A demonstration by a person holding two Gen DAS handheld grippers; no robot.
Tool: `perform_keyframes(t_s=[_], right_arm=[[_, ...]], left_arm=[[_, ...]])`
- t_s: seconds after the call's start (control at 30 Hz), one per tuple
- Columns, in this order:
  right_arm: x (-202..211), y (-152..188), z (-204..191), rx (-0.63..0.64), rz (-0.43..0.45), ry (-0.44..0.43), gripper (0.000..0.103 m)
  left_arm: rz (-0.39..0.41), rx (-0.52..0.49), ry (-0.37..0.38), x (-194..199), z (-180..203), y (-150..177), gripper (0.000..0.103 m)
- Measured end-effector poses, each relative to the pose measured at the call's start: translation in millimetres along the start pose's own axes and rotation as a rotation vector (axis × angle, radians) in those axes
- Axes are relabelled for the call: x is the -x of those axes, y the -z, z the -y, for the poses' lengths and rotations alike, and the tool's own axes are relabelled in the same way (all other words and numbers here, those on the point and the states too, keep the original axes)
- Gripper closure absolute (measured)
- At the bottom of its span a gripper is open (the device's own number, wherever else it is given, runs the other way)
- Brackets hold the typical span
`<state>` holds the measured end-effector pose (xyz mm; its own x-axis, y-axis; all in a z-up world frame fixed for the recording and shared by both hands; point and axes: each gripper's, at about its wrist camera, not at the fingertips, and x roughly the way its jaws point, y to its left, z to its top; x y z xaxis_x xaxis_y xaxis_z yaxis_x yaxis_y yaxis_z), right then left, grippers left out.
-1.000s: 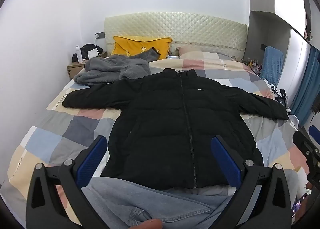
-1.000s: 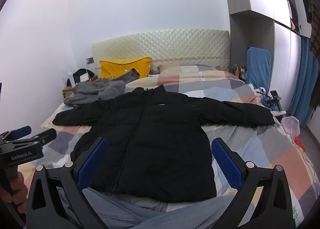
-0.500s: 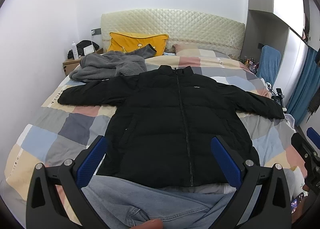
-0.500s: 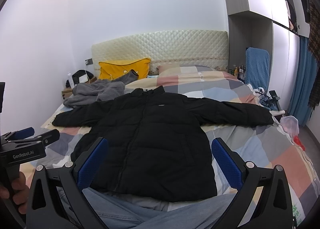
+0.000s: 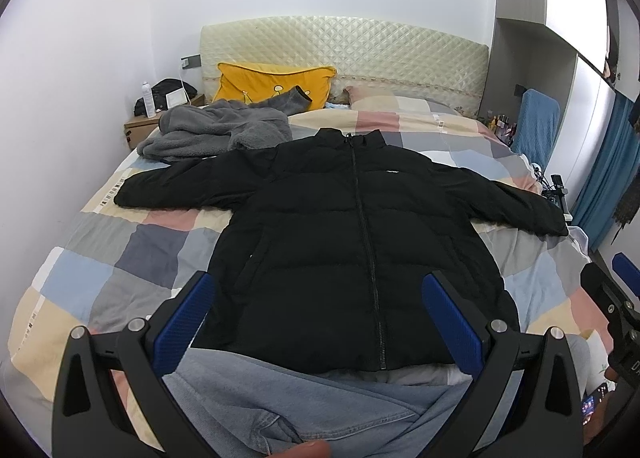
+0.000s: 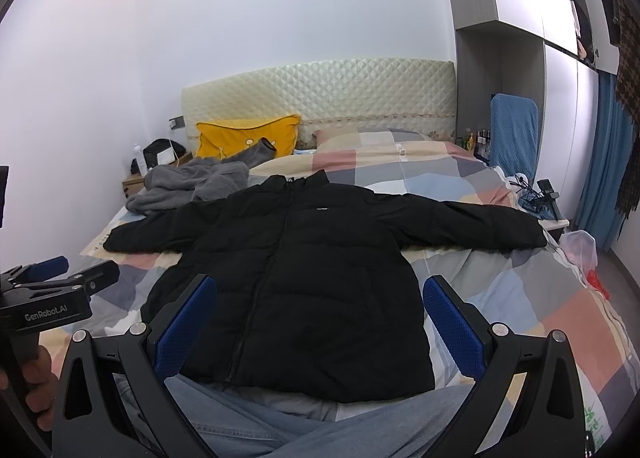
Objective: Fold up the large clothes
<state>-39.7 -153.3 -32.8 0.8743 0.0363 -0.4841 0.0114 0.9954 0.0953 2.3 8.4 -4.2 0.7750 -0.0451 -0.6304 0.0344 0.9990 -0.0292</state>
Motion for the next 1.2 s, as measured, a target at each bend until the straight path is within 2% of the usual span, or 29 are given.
perform_keyframes(t_s=[0.27, 0.43, 0.67, 1.1, 1.2], right_arm=[[-1.1, 1.0, 1.0, -0.01, -0.01, 0.005, 0.0], [-1.1, 1.7, 0.2, 0.0, -0.015, 0.005, 0.0], [-3.4, 1.2, -0.8, -0.014, -0.011, -0.013, 0.0], [-3.4, -1.7, -5.1, -0.021, 0.004, -0.027, 0.0], [-5.2, -0.7, -6.9, -0.013, -0.004, -0.029, 0.0]], left_arm=[[0.007, 0.002, 0.026, 0.8, 0.2, 2.8, 0.0], [0.006, -0.002, 0.016, 1.0, 3.8, 3.5, 0.0], [-0.023, 0.02, 0.026, -2.2, 1.6, 5.7, 0.0], [0.007, 0.014, 0.04, 0.5, -3.5, 4.8, 0.0], [-0.004, 0.01, 0.067, -1.6, -2.9, 3.5, 0.0]])
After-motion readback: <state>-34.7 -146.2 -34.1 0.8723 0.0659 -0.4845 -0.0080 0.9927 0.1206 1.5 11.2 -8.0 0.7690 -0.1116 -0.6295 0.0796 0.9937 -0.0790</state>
